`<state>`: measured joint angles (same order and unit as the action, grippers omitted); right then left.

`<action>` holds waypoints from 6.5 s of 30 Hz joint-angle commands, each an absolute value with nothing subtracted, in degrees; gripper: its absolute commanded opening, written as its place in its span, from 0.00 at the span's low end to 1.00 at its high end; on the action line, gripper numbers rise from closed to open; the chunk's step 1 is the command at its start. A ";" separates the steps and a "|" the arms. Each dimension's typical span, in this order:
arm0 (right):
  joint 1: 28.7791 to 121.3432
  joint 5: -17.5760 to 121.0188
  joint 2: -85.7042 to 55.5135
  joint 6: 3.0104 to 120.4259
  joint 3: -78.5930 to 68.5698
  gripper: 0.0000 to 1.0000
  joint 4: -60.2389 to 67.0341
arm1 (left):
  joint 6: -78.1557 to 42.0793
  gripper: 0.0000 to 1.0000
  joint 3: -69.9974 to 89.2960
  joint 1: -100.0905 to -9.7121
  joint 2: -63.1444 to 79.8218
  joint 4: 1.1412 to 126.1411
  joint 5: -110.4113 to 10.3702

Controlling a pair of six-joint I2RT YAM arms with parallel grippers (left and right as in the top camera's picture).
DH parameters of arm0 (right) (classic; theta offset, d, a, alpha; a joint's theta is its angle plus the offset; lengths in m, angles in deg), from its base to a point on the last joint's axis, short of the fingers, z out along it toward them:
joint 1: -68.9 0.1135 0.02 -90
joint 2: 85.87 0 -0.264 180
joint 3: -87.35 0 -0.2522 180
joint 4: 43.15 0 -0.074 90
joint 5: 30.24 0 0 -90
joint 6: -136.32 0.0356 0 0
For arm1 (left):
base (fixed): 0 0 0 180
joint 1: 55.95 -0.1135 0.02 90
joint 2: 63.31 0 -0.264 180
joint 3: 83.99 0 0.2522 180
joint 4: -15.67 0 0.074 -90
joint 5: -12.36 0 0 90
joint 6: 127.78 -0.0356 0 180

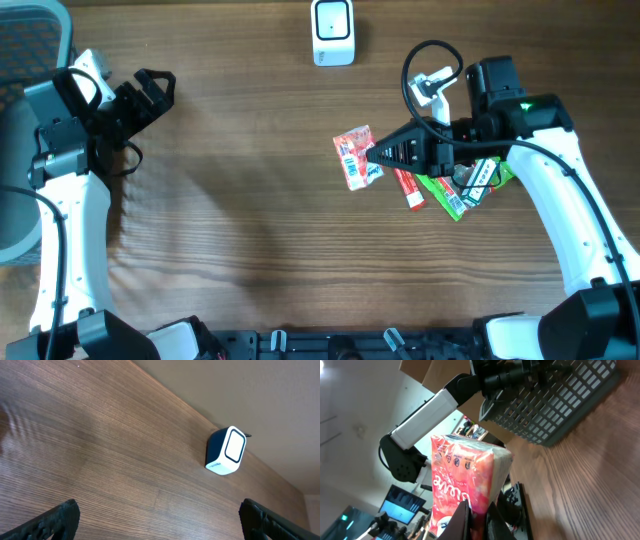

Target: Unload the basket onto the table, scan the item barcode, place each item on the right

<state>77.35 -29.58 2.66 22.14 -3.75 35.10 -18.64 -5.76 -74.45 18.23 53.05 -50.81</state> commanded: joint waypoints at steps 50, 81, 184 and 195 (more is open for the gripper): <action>100.75 96.50 57.13 -9.40 42.52 0.04 -18.25 | -19.54 1.00 -5.61 -74.61 18.23 52.90 -50.72; 101.17 92.63 35.21 24.30 42.52 0.04 2.40 | -19.54 1.00 -5.61 -74.61 18.23 52.90 -50.72; 76.32 58.31 -85.68 55.38 -78.61 1.00 -43.26 | -19.54 1.00 -5.61 -74.61 18.23 52.90 -50.72; 73.28 55.19 -85.68 46.48 -78.64 1.00 -29.66 | -19.54 1.00 -5.61 -74.61 18.23 52.90 -50.72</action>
